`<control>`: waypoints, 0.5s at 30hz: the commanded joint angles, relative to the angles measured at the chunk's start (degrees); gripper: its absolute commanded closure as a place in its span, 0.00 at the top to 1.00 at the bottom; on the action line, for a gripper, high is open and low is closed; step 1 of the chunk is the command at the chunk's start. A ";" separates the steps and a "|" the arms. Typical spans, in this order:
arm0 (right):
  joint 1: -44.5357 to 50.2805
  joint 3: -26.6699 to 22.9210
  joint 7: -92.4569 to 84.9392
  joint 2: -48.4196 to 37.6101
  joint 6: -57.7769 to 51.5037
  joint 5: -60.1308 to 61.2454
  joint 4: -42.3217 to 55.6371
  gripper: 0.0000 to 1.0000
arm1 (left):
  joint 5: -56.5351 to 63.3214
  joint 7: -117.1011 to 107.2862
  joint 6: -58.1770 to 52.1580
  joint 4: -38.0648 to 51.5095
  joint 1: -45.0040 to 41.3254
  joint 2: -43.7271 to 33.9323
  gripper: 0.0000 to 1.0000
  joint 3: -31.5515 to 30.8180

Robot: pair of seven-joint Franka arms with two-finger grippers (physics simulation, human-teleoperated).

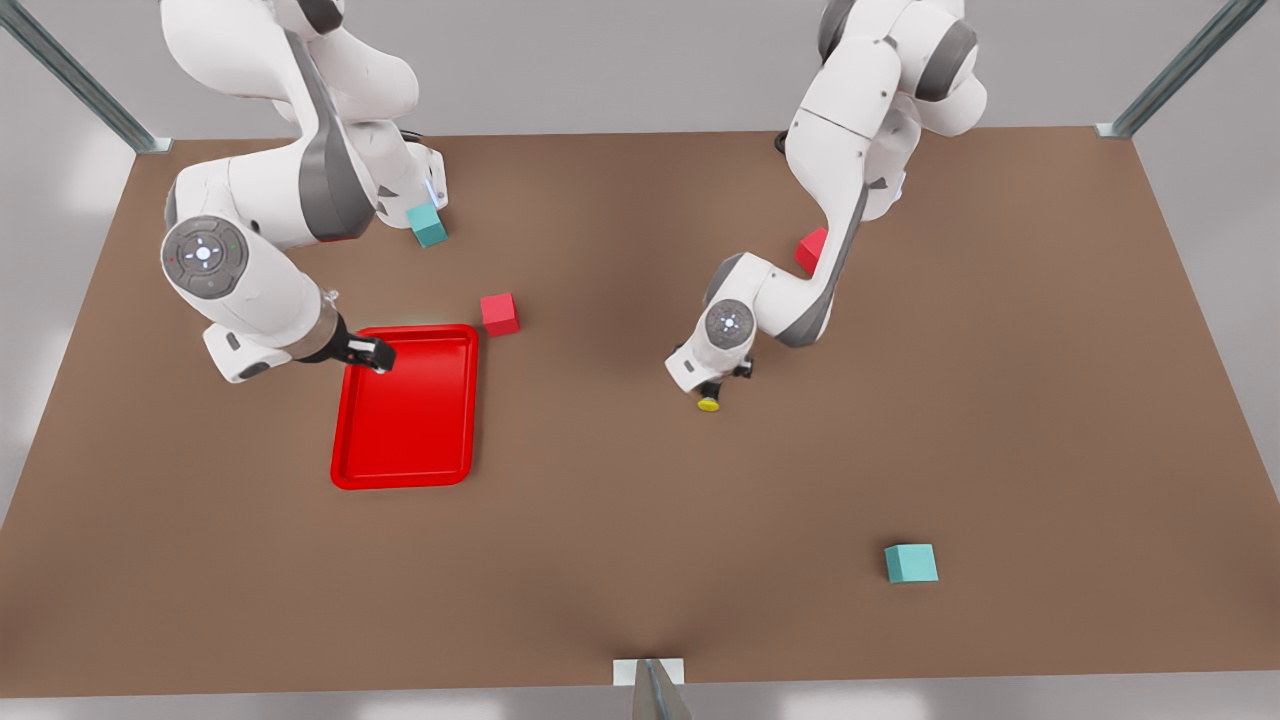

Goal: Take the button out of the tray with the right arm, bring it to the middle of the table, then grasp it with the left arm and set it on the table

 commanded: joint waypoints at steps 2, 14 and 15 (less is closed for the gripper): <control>-0.38 0.08 -20.53 1.41 1.37 1.46 1.27 1.00 | 2.54 0.21 20.52 -3.23 -0.29 0.16 1.00 0.10; -3.98 -0.19 -20.71 1.58 -3.46 0.58 1.44 1.00 | 2.63 10.94 19.38 -6.13 -0.82 3.68 1.00 0.01; -5.03 -0.19 -20.80 1.49 -4.17 0.58 1.44 1.00 | 2.63 10.94 19.38 -6.57 -1.26 3.68 1.00 0.10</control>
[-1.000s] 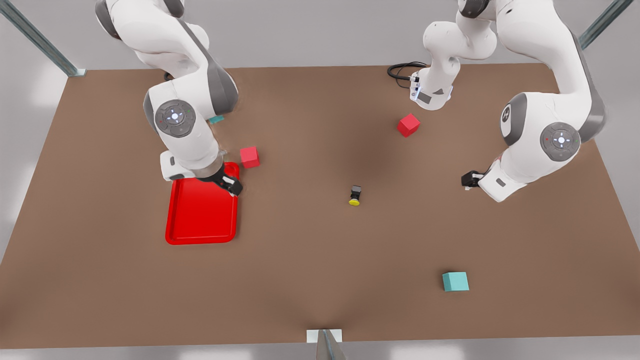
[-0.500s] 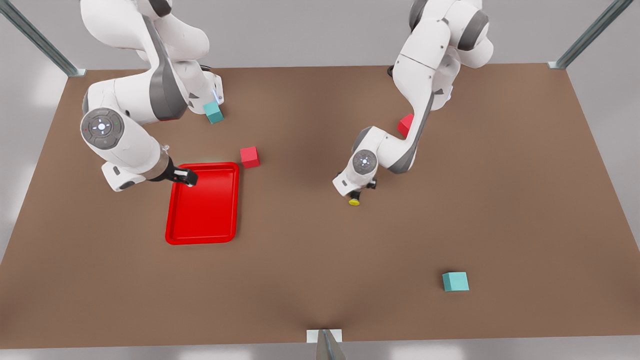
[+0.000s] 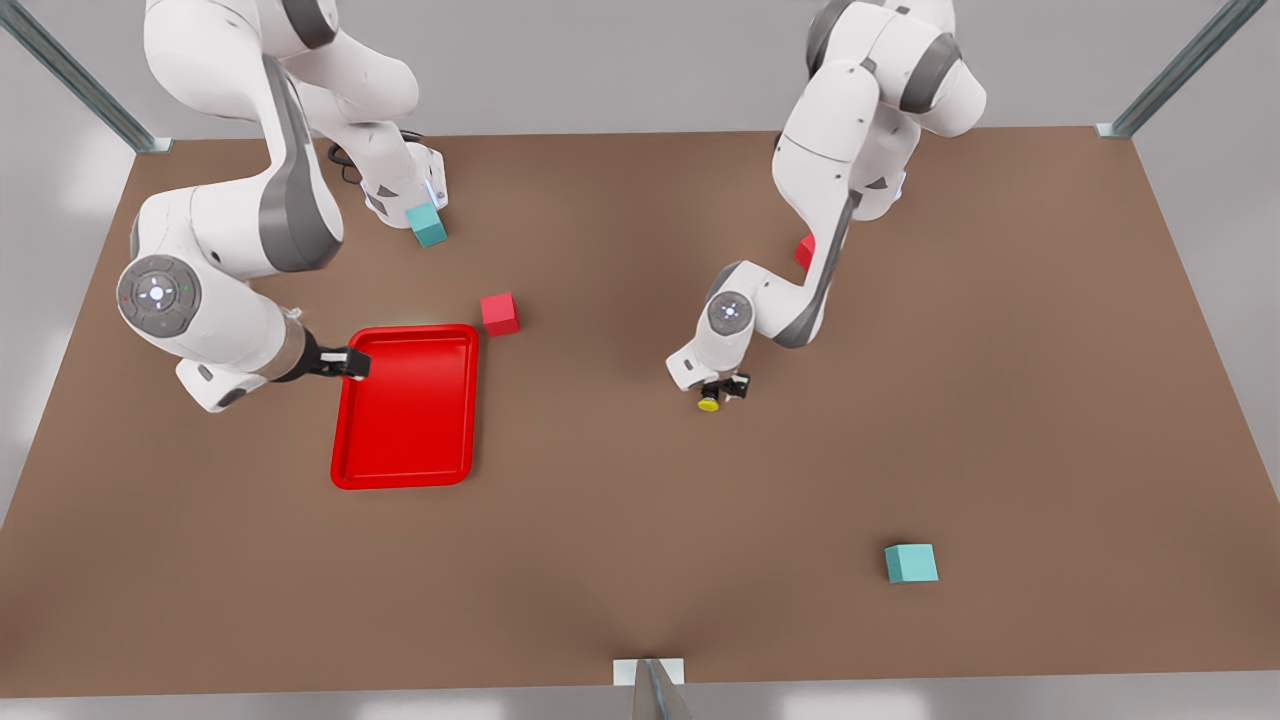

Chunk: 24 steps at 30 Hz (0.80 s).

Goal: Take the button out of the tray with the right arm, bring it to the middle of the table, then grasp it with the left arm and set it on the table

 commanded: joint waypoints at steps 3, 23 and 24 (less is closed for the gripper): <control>-0.80 -0.01 -8.97 -0.16 -2.08 -0.08 0.03 1.00 | 0.16 5.44 1.48 -1.20 -0.17 0.09 1.00 0.01; -1.59 0.43 -9.50 -0.43 -4.81 -4.47 0.12 1.00 | 0.25 6.14 -0.01 -1.82 0.09 -0.79 0.50 0.45; -2.02 0.52 -9.58 -0.51 -4.89 -5.09 -0.15 1.00 | 0.25 6.14 -0.01 -1.82 0.09 -0.79 0.50 0.45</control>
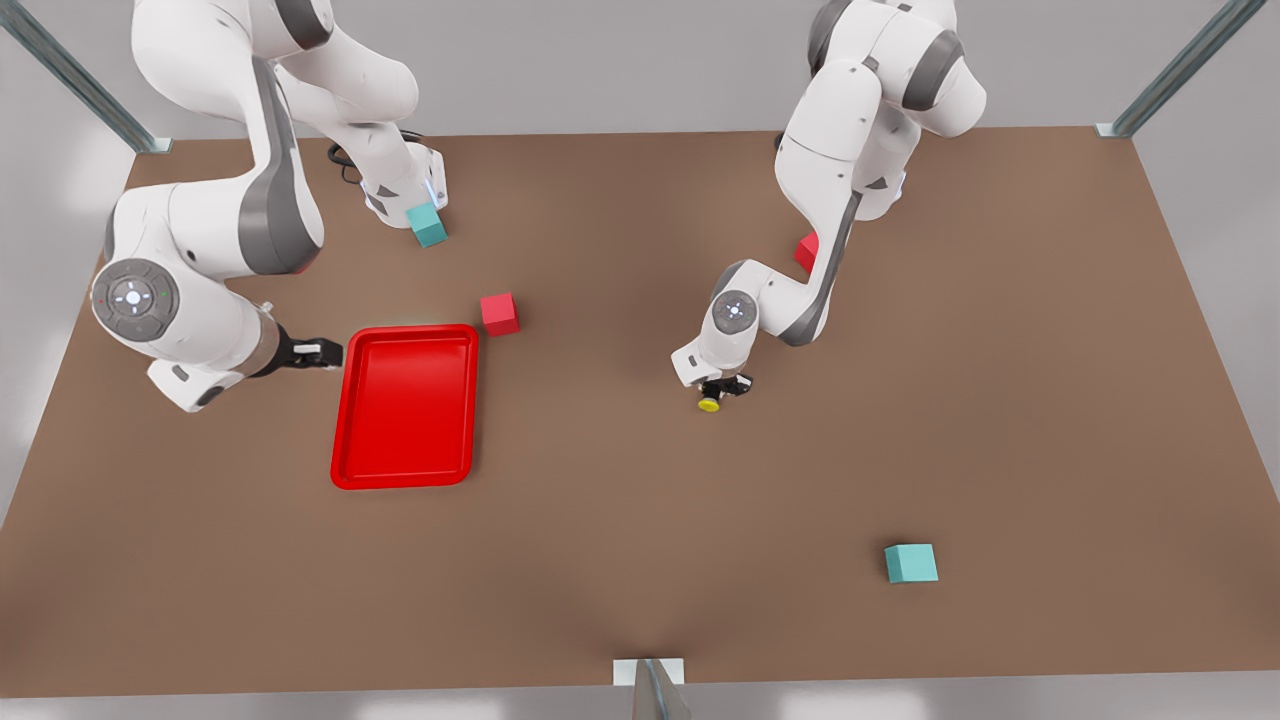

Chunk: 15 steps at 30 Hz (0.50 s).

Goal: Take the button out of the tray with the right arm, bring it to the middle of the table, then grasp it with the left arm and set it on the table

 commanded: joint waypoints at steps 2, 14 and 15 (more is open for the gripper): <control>-1.50 0.23 -2.92 -2.09 -0.70 -0.24 -3.08 1.00 | -0.11 1.71 -0.24 0.05 0.01 -0.02 0.48 0.00; -2.20 0.49 -2.47 -9.57 4.58 0.38 -11.44 1.00 | 0.77 1.80 -11.83 6.19 0.01 -0.72 0.42 2.02; -1.76 0.49 -2.47 -9.48 4.58 0.38 -11.00 1.00 | 1.21 1.80 -15.62 8.22 0.09 -1.07 0.42 2.99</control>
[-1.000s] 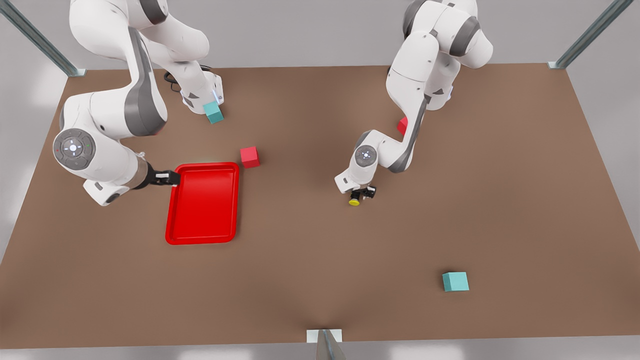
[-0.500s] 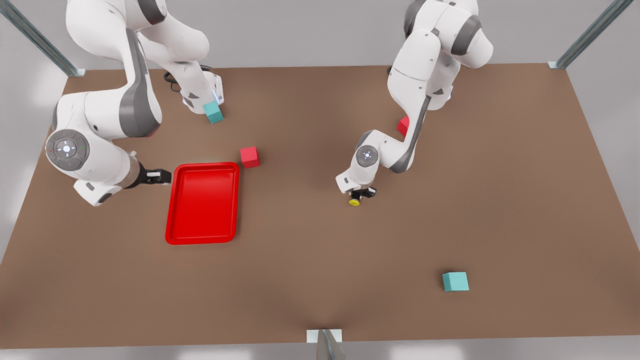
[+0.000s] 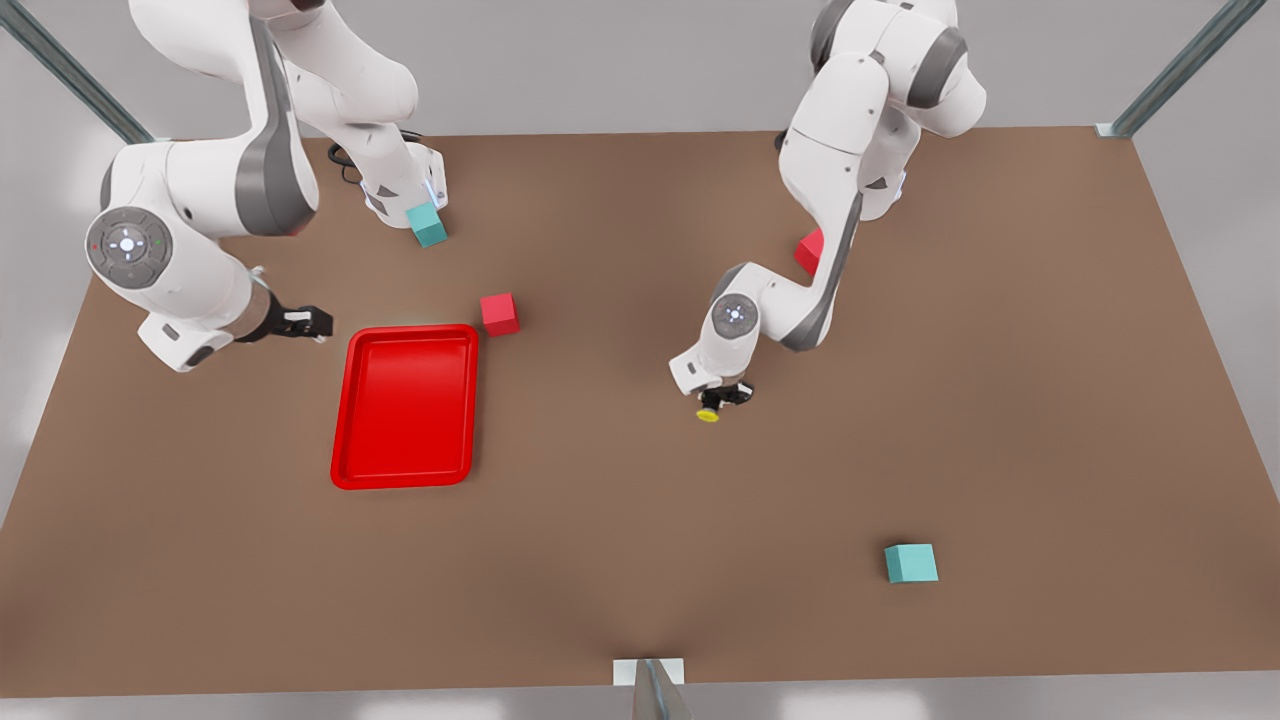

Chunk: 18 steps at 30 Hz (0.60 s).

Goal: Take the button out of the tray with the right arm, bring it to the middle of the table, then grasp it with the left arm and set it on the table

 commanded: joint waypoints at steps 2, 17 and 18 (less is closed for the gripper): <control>0.52 0.13 -1.23 -0.02 0.29 0.19 0.63 1.00 | 0.00 1.30 -10.29 2.20 -0.31 -1.22 0.42 2.99; 0.52 0.04 -1.06 0.07 -0.85 0.11 0.64 1.00 | 52.20 -157.16 -35.59 11.70 -4.70 3.44 0.46 3.61; 0.44 0.04 -1.14 0.07 -0.94 0.11 0.64 1.00 | 54.84 -160.86 -37.00 11.70 -5.84 4.67 0.46 3.61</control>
